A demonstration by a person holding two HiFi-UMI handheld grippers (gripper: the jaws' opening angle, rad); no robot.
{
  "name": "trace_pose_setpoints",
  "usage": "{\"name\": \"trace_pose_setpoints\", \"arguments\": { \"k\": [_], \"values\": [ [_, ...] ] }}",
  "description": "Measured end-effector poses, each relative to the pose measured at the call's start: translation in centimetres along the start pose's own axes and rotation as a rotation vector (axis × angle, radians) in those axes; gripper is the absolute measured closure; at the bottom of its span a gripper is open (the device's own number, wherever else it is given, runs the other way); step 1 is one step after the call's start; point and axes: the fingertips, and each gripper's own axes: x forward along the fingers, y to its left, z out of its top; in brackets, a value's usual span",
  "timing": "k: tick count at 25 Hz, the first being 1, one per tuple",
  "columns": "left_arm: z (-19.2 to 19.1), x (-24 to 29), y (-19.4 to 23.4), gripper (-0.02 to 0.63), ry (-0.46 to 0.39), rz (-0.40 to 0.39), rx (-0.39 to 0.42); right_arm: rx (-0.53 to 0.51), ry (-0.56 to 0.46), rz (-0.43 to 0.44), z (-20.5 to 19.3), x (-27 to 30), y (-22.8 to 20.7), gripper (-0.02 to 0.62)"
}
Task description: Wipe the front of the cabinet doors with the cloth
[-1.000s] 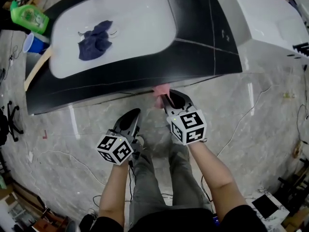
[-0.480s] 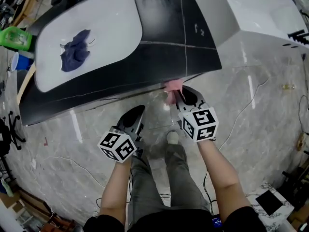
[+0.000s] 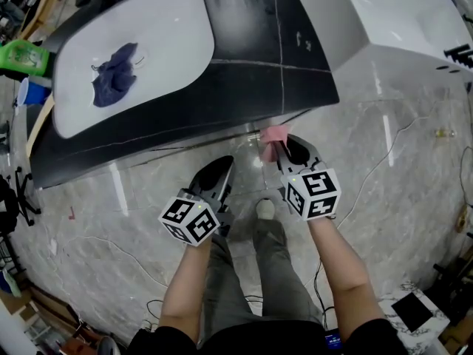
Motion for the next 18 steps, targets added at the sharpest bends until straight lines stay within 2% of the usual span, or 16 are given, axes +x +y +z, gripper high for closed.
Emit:
{"name": "trace_pose_setpoints", "arguments": {
  "k": [7, 18],
  "values": [
    [0.2, -3.1, 2.5, 0.597, -0.005, 0.048, 0.010, -0.011, 0.024, 0.058, -1.1, 1.5, 4.7, 0.541],
    [1.5, -11.4, 9.2, 0.597, -0.030, 0.151, 0.007, -0.049, 0.081, 0.174, -3.2, 6.3, 15.7, 0.541]
  ]
}}
